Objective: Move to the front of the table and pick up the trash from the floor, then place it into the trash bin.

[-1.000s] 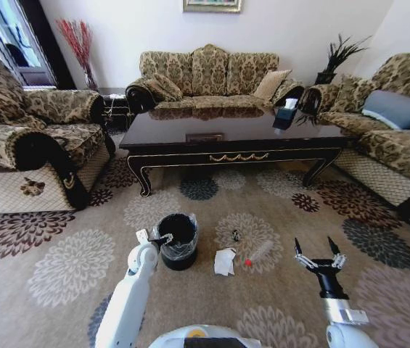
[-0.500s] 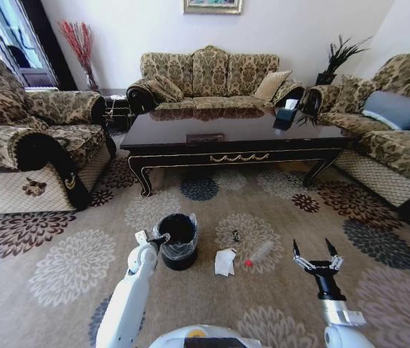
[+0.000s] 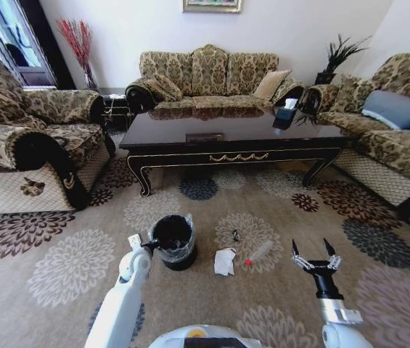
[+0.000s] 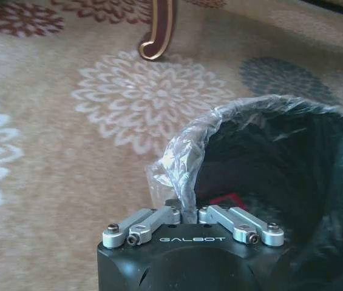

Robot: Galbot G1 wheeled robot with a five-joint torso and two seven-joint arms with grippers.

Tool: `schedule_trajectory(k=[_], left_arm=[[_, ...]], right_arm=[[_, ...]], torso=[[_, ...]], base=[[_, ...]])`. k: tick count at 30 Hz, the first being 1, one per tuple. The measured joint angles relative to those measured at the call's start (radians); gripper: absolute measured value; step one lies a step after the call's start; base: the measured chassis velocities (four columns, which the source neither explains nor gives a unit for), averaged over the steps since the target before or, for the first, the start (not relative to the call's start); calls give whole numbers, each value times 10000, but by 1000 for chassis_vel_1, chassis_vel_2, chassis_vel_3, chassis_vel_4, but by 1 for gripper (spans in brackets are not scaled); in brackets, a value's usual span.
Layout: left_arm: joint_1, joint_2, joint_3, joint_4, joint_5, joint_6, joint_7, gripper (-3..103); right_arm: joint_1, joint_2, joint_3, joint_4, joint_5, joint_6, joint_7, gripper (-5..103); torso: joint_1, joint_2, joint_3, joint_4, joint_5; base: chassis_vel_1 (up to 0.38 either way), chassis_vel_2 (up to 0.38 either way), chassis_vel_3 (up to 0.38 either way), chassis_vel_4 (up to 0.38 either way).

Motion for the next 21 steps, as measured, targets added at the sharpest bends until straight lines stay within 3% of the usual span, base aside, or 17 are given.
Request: schedule_trajectory(k=[1, 10, 13, 14, 16, 18, 19, 21], left_arm=[[151, 98, -209, -198, -2, 41, 19, 3], [1513, 573, -1576, -1889, -541, 192, 201, 3], [2385, 572, -2361, -2929, -693, 216, 199, 3], [2385, 572, -2361, -2929, -693, 216, 199, 3], [2667, 547, -2623, -3415, -767, 218, 153, 3], [2726, 642, -2612, -3706, -858, 253, 68, 3], [2726, 642, -2612, -3706, -858, 253, 68, 3], [2948, 682, -2678, -4067, -907, 282, 33, 3]], right_arm=[[47, -58, -138, -23, 170, -209, 325, 100], [464, -314, -1064, -401, 702, -1106, 1283, 100], [913, -569, -1956, -798, 1072, -1719, 2330, 100], [913, -569, -1956, -798, 1072, -1719, 2330, 100], [1083, -693, -2335, -936, 1628, -2229, 2818, 100], [1039, -731, -2421, -916, 2084, -2966, 3258, 100], [1039, -731, -2421, -916, 2084, -2966, 3258, 100], [1220, -873, -2841, -891, 2467, -3969, 4067, 100]], torso=[[0, 0, 0, 1, -3], [0, -1, -1, -1, -2], [0, -1, -1, 4, 1], [0, -1, -1, 4, 1], [0, -1, -1, 12, 5], [0, 0, -2, -4, 0], [0, 0, -2, -4, 0], [0, -1, -2, -10, -2]], base=[[0, 0, 0, 0], [0, 0, 0, 0], [0, 0, 0, 0], [0, 0, 0, 0], [0, 0, 0, 0], [0, 0, 0, 0], [0, 0, 0, 0], [0, 0, 0, 0]])
